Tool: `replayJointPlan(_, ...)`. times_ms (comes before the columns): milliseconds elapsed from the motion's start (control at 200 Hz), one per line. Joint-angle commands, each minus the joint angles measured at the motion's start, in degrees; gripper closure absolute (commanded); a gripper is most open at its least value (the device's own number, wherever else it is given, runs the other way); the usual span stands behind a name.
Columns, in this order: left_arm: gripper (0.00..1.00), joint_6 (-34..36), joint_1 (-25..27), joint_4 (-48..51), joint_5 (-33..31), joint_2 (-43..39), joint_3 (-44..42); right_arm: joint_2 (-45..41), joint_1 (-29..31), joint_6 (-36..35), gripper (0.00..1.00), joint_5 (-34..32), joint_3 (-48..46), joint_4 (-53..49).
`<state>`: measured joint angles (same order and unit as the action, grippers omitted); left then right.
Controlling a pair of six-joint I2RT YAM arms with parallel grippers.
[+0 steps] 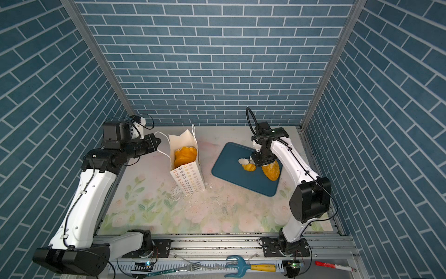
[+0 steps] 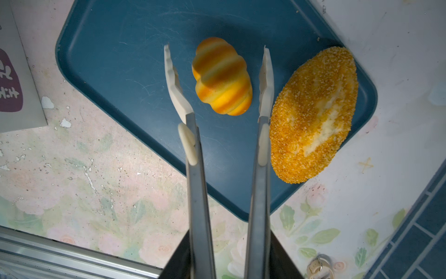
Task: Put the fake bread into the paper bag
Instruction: 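Move the open tongs back down over the striped bun on the tray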
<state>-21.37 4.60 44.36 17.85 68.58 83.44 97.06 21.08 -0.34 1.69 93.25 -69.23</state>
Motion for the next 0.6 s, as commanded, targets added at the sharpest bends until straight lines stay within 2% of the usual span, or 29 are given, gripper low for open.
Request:
replayJointPlan(0,1.0,0.51,-0.2,1.34,-0.66,0.09,1.4,1.74,-0.16,-2.9,0.57,2.17,-0.17,2.13)
replayJointPlan(415,1.0,0.24,-0.2,0.83,-0.18,-0.44,0.68,2.5,-0.06,-2.56,0.57,-1.31,-4.18,2.37)
replayJointPlan(595,1.0,0.37,-0.2,0.56,-0.14,-0.48,0.29,0.88,-0.07,-2.22,0.65,-0.79,-5.61,2.79)
